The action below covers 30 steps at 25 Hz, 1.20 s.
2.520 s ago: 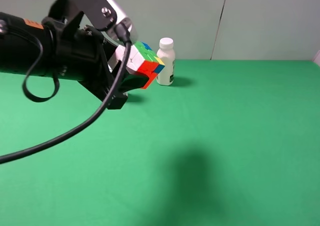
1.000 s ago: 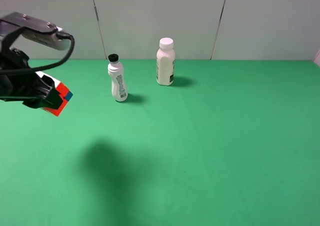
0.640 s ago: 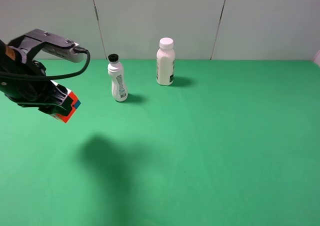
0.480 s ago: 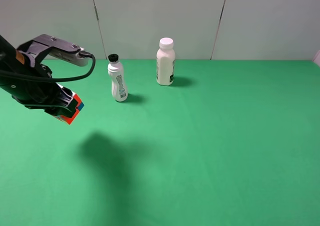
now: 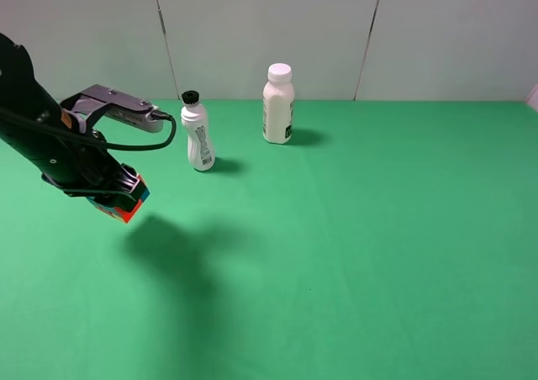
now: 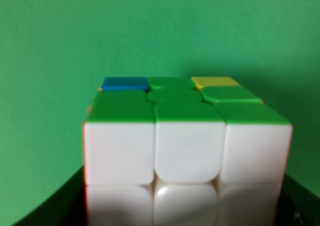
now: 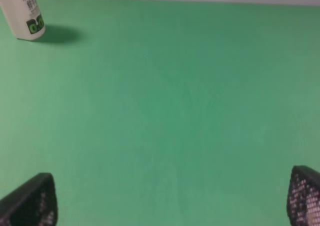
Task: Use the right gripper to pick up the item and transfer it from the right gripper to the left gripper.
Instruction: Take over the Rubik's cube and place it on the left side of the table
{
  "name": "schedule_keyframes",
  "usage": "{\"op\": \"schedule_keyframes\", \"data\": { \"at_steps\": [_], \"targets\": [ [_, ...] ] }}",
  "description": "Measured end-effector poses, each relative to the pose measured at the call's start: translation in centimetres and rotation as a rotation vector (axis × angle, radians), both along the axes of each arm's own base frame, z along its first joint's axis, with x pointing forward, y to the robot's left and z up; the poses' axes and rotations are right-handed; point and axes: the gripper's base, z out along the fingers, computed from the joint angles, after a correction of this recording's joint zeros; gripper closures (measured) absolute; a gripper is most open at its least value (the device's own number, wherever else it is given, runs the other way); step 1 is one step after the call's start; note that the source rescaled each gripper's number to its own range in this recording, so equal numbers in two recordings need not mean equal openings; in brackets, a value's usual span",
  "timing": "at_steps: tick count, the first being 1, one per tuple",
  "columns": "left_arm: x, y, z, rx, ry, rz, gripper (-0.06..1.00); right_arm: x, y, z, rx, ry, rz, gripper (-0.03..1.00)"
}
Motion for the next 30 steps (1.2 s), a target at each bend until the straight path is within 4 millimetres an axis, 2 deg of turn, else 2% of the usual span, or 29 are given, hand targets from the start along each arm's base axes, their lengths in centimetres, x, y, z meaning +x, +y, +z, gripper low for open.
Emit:
{"op": "schedule_keyframes", "data": {
  "at_steps": [5, 10, 19, 30],
  "targets": [
    [1.0, 1.7, -0.8, -0.045, 0.021, 0.110, 0.94, 0.0, 0.0, 0.0, 0.000, 0.000, 0.000, -0.03],
    [1.5, 2.7, -1.5, -0.060, 0.043, 0.114, 0.94, 0.0, 0.0, 0.0, 0.000, 0.000, 0.000, -0.03],
    [2.1, 3.0, -3.0, -0.059, 0.065, 0.124, 0.94, 0.0, 0.0, 0.0, 0.001, 0.000, 0.000, -0.03],
    [2.5, 2.9, -3.1, -0.069, 0.025, 0.129, 0.94, 0.0, 0.0, 0.0, 0.001, 0.000, 0.000, -0.03]
  ]
}}
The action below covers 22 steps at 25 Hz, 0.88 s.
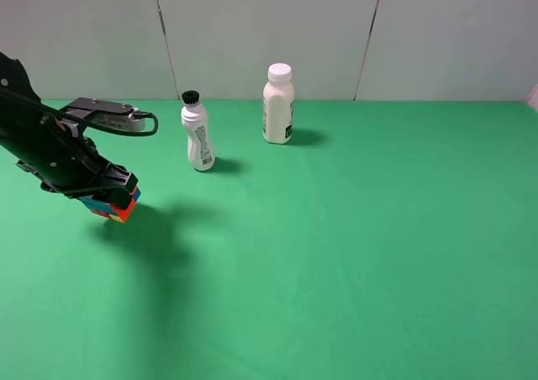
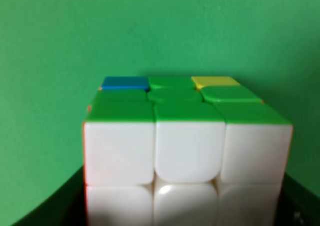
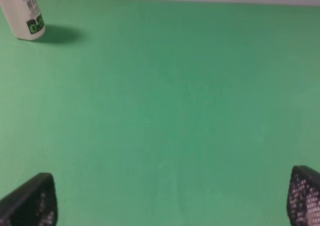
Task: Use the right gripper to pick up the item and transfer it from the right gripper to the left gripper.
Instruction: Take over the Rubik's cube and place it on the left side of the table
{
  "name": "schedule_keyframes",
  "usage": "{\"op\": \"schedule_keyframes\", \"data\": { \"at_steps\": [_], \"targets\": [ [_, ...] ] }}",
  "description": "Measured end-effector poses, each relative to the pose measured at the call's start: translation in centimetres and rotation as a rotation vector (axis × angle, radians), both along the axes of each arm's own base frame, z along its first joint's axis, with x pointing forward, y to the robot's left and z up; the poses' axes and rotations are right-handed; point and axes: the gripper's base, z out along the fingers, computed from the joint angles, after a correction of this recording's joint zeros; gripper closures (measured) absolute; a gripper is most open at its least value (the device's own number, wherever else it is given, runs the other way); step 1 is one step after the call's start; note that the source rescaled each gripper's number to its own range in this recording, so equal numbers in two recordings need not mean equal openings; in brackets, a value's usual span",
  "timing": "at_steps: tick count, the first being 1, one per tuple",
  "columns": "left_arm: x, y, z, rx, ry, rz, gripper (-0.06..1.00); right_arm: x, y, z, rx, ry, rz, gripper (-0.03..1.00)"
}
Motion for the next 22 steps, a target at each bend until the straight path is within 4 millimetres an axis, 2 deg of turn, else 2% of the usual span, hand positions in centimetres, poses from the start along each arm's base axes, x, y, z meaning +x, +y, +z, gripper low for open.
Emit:
{"op": "schedule_keyframes", "data": {
  "at_steps": [9, 10, 11, 13, 14, 17, 22],
  "targets": [
    [-0.08, 0.01, -0.02, 0.001, 0.009, -0.002, 0.94, 0.00, 0.00, 0.00, 0.000, 0.000, 0.000, -0.03],
    [-0.14, 0.02, -0.03, 0.002, 0.015, -0.002, 0.91, 0.00, 0.00, 0.00, 0.000, 0.000, 0.000, -0.03],
    [-0.15, 0.05, -0.04, 0.002, 0.018, 0.001, 0.77, 0.00, 0.00, 0.00, 0.000, 0.000, 0.000, -0.03],
    [-0.15, 0.05, -0.05, 0.001, 0.020, 0.006, 0.30, 0.00, 0.00, 0.00, 0.000, 0.000, 0.000, -0.03],
    [-0.15, 0.05, -0.05, 0.001, 0.020, 0.007, 0.17, 0.00, 0.00, 0.00, 0.000, 0.000, 0.000, -0.03],
    [-0.15, 0.05, -0.05, 0.001, 0.020, 0.007, 0.01, 0.00, 0.00, 0.00, 0.000, 0.000, 0.000, -0.03],
    [-0.15, 0.05, -0.05, 0.001, 0.020, 0.008, -0.04, 0.00, 0.00, 0.00, 0.000, 0.000, 0.000, -0.03]
  ]
}}
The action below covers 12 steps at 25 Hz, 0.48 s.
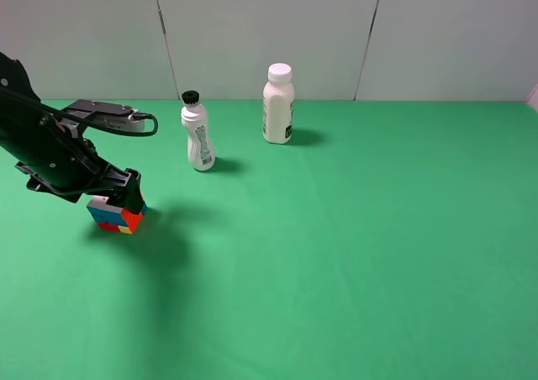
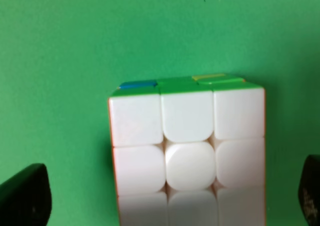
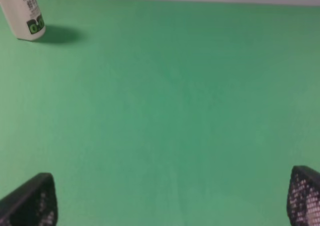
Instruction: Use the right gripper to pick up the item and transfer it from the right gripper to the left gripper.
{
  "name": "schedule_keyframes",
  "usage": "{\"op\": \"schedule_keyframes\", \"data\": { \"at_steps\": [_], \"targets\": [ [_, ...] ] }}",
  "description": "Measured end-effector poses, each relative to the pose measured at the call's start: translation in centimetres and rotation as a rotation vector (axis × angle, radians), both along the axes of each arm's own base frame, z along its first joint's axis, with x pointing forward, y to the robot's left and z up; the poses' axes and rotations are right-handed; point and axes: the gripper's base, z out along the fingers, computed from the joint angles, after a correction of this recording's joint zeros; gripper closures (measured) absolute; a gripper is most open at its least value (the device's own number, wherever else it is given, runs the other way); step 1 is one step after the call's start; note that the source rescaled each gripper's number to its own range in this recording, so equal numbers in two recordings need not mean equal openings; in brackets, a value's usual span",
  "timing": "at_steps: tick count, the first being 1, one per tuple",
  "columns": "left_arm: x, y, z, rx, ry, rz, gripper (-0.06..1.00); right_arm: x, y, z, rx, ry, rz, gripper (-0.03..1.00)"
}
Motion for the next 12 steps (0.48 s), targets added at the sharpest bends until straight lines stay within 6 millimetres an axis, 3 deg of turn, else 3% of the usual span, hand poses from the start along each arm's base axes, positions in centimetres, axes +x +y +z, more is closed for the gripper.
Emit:
{"op": "schedule_keyframes", "data": {
  "at_steps": [12],
  "targets": [
    [-0.29, 0.02, 0.00, 0.005, 0.043, -0.003, -0.05, 0.00, 0.00, 0.00, 0.000, 0.000, 0.000, -0.03]
  ]
}}
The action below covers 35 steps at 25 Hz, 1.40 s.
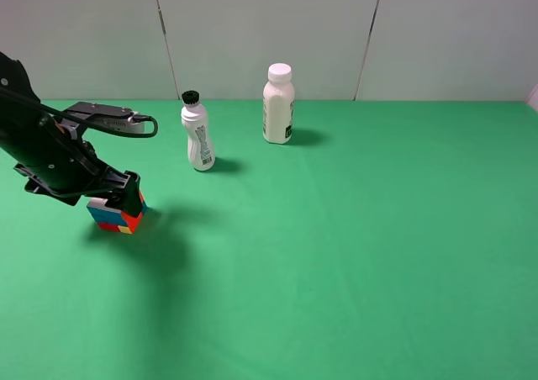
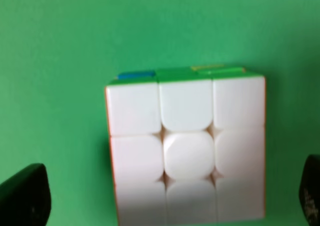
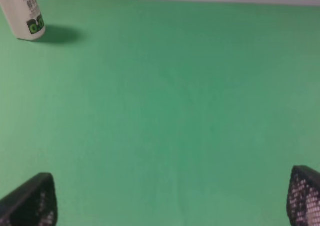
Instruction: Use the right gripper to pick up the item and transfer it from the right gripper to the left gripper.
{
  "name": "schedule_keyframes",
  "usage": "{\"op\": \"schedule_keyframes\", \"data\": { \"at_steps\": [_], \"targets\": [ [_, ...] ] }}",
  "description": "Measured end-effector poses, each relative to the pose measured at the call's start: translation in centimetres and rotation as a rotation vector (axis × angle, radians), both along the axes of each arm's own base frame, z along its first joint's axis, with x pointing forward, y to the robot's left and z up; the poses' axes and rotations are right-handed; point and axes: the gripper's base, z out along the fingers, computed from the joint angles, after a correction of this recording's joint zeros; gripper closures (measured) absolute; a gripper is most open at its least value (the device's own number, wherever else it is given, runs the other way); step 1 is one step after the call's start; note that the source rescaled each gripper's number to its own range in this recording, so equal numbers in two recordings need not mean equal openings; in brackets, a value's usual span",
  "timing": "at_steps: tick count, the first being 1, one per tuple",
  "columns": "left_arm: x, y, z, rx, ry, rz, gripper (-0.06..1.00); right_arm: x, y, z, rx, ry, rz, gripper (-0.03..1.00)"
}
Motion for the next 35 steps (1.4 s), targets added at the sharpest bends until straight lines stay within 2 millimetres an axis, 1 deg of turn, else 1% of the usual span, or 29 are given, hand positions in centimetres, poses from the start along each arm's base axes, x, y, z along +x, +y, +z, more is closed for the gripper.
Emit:
{"op": "schedule_keyframes", "data": {
  "at_steps": [4, 11, 16, 19, 22, 28, 31, 35],
  "targets": [
    [0.1, -0.1, 0.7, 0.005, 0.063, -0.008, -0.05, 0.0, 0.0, 0.0, 0.000, 0.000, 0.000, -0.03],
    [0.8, -0.5, 3.5, 0.015, 0.198, -0.033, -0.05, 0.0, 0.0, 0.0, 0.000, 0.000, 0.000, -0.03],
    [1.3, -0.6, 5.1, 0.028, 0.248, -0.048, -0.05, 0.0, 0.0, 0.0, 0.000, 0.000, 0.000, -0.03],
    [1.2, -0.5, 6.0, 0.033, 0.248, -0.054, -0.05, 0.0, 0.0, 0.0, 0.000, 0.000, 0.000, -0.03],
    [0.6, -0.3, 7.8, 0.027, 0.191, -0.057, -0.05, 0.0, 0.0, 0.0, 0.000, 0.000, 0.000, -0.03],
    [-1.6, 0.4, 12.6, 0.015, 0.021, -0.031, -0.05, 0.0, 0.0, 0.0, 0.001, 0.000, 0.000, -0.03],
    [-3.1, 1.2, 15.0, 0.035, -0.064, 0.009, -0.05, 0.0, 0.0, 0.0, 0.001, 0.000, 0.000, -0.03],
    [-5.4, 2.0, 17.5, 0.034, -0.142, 0.037, -0.05, 0.0, 0.0, 0.0, 0.002, 0.000, 0.001, -0.03]
  ]
}}
